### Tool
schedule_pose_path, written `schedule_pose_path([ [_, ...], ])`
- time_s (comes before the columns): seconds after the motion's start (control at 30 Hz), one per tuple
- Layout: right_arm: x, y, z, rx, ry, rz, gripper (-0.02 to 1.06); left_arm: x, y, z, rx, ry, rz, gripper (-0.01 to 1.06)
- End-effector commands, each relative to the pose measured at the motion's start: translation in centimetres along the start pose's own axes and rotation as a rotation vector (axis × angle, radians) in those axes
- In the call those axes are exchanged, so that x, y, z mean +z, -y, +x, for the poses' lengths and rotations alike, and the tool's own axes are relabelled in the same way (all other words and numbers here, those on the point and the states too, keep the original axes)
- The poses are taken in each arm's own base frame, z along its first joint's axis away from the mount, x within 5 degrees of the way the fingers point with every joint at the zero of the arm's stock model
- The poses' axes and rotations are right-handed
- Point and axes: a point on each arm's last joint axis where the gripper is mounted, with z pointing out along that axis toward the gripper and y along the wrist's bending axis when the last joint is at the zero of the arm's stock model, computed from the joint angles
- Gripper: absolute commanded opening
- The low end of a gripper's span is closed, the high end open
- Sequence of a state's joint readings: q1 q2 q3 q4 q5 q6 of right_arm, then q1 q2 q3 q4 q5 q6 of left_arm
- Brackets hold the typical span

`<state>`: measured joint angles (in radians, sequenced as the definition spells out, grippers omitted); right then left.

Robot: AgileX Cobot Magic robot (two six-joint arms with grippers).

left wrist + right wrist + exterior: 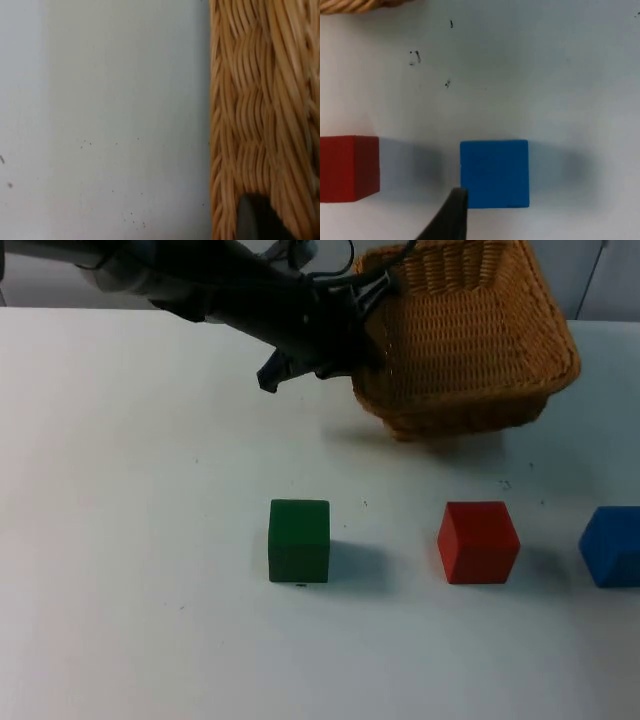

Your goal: Pick up the basket with the left hand and place the blue cube into the basket with the right hand.

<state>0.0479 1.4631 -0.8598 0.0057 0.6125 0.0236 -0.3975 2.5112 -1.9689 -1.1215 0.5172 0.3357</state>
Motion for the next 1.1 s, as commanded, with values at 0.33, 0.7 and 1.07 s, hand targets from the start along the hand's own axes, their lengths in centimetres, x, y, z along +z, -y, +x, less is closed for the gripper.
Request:
schedule_pose_path([
  [0.33, -0.2, 0.2, -0.2, -0.005, 0.01, 0.005, 1.0, -8.3, 5.3, -1.5, 0.068, 0.046, -0.172, 0.0],
  [0.7, -0.2, 0.1, -0.2, 0.003, 0.01, 0.001, 1.0, -16.5, 0.4, 4.5, 0.025, 0.061, -0.318, 0.0],
  [1.07, -0.2, -0.3, 0.0, 0.059, -0.012, -0.04, 0.99, -24.8, -2.5, 8.7, 0.004, 0.078, -0.39, 0.0],
])
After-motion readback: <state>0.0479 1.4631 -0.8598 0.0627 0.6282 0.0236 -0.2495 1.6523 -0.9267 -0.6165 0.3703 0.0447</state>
